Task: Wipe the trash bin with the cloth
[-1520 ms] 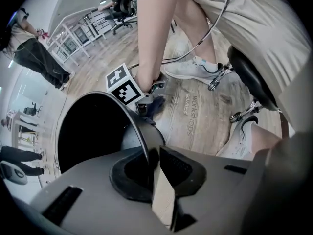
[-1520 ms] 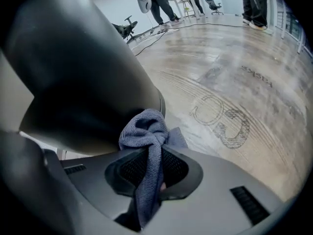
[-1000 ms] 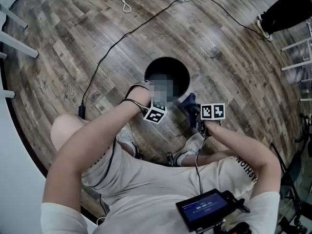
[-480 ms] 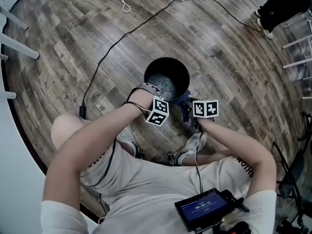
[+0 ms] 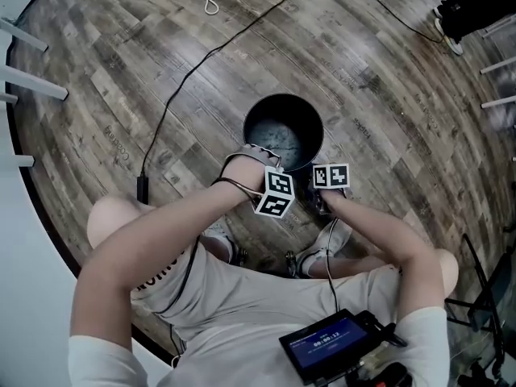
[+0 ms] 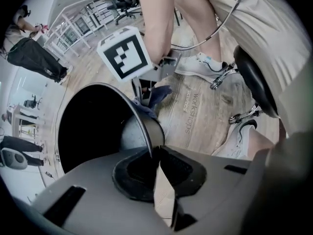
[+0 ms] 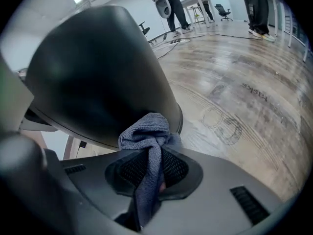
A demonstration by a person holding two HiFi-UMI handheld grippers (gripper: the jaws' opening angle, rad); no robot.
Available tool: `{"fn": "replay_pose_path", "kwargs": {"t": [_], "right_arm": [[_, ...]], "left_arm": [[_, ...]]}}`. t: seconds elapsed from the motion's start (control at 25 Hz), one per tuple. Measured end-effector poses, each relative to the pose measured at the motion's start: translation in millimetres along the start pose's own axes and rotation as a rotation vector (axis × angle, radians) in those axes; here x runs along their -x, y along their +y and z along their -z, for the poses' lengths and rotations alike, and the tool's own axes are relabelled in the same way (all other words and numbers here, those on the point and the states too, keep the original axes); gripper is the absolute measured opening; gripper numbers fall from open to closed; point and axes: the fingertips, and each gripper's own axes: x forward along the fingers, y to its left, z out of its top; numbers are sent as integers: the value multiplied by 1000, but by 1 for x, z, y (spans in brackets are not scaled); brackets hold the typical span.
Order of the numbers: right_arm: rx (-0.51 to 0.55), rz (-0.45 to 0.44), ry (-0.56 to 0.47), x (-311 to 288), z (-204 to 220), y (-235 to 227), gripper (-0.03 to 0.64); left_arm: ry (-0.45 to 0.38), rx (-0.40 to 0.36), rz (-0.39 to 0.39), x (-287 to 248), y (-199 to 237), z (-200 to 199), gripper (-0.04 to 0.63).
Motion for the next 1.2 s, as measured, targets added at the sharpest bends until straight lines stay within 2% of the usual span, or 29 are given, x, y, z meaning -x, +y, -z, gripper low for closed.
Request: {"fn": "replay_pose_path", "kwargs": {"t": [0.2,0.32,0.48,0.56,0.72,0.88,1.08,1.2], "right_arm": [[-64,18,-6,-37,14,-26,66],[-73,39,38,-57,27,-43,65],[-81,59,1,-61,20,-42,66],[-114,100,37,-55,30,-41,64],[-89,107,59,-27,27,-30,65],[-34,81,52,20,12,-14,66],[3,27,3,91,-11,15,66],[-5,-15,-53,126,-24,36,64]], "left_arm": [[-49,10,10,1,1,-12,36],[-95,20,15,2,-1,-20,35],[-118,10,10,2,-1,-21,37],[-134,2,11,3,-3,-23,37],[-143,-20,-18,12,1,-22,63],[-95,-47,-50,13,4,-2,105],[-73,-27,-54,13,5,11,112],[-59,-47,-68,10,4,11,112]]}}
